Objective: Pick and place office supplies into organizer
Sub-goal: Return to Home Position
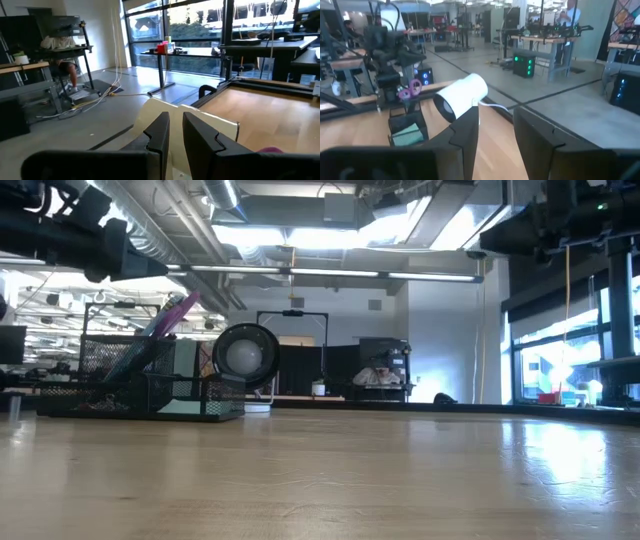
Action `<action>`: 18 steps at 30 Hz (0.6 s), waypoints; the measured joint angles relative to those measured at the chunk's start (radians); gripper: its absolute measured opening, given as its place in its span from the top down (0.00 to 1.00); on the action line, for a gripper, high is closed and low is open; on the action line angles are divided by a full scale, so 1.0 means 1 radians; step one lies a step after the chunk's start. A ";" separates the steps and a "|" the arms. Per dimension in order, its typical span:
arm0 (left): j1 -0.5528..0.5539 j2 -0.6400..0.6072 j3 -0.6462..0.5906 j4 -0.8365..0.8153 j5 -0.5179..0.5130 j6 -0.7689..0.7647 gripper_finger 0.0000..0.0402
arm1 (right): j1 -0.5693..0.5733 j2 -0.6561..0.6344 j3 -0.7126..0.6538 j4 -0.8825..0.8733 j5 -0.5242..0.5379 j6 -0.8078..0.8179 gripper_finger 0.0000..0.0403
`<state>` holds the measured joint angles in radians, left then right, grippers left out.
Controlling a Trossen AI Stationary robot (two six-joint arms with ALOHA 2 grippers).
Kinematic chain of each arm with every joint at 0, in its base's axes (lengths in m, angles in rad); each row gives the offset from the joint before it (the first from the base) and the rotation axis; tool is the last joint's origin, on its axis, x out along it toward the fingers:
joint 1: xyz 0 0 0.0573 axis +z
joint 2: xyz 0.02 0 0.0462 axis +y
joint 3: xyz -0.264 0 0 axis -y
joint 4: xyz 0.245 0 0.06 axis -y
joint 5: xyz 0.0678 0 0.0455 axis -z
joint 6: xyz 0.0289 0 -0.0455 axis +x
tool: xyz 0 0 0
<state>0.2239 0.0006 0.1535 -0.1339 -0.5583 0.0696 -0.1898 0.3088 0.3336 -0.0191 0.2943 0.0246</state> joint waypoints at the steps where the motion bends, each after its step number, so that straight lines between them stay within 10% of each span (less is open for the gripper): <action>1: 0.013 0.000 0.000 -0.002 0.010 -0.001 0.88 | 0.000 -0.022 0.000 -0.010 0.000 0.000 0.69; 18: 0.160 0.004 -0.145 0.209 0.100 0.002 0.94 | 0.000 -0.230 -0.045 -0.143 0.001 -0.007 0.69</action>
<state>0.3835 0.0044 0.0082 0.0753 -0.4586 0.0718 -0.1898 0.0788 0.2883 -0.1617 0.2951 0.0177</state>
